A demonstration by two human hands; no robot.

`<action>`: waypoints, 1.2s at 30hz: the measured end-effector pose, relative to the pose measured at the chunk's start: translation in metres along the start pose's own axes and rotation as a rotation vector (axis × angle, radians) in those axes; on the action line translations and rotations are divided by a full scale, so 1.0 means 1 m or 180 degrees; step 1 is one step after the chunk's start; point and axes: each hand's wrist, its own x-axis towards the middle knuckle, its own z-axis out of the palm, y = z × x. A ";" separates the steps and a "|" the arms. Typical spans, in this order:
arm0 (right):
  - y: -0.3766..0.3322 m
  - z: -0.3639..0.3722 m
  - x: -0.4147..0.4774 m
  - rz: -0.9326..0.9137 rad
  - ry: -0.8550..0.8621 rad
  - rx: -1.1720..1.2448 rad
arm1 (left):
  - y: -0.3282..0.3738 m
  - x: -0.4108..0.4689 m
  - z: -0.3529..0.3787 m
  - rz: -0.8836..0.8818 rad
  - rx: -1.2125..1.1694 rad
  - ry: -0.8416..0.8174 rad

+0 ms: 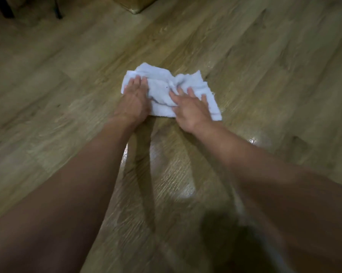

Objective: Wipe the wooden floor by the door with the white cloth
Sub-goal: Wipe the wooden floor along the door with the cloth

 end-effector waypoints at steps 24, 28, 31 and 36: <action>0.149 -0.011 -0.157 -0.1059 -0.0248 -0.0728 | 0.167 -0.117 0.034 0.0233 0.0352 -0.0708; 0.115 -0.004 -0.159 -0.0537 -0.0060 -0.0592 | 0.168 -0.086 0.026 -0.0012 0.0322 -0.0694; 0.120 0.012 -0.210 -0.0886 -0.0072 -0.0269 | 0.168 -0.113 0.034 0.0616 0.0278 -0.0494; 0.188 0.007 -0.254 -0.0774 -0.0043 -0.0289 | 0.197 -0.162 0.062 0.1193 0.0534 -0.0742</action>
